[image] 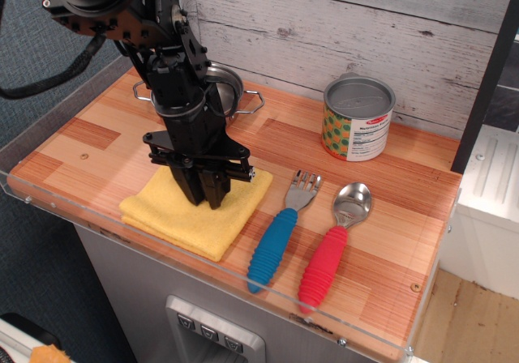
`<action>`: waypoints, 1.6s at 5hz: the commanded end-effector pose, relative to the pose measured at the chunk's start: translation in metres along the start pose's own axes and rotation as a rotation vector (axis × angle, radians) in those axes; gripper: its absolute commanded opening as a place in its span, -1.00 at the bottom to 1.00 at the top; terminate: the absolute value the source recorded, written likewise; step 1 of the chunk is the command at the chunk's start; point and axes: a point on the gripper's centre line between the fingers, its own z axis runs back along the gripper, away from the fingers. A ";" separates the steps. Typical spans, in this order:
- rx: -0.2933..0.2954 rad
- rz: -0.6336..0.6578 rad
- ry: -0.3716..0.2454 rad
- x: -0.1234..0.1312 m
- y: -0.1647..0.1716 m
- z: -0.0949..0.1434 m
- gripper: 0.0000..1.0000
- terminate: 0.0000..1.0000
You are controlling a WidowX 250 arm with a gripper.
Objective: Place towel to the left of blue fork
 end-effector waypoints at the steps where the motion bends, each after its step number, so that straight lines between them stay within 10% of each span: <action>1: 0.008 -0.003 -0.131 0.016 0.001 0.042 1.00 -1.00; 6: -0.027 0.039 -0.128 0.027 0.000 0.105 1.00 -1.00; 8: 0.042 0.164 -0.162 0.051 0.031 0.117 1.00 -1.00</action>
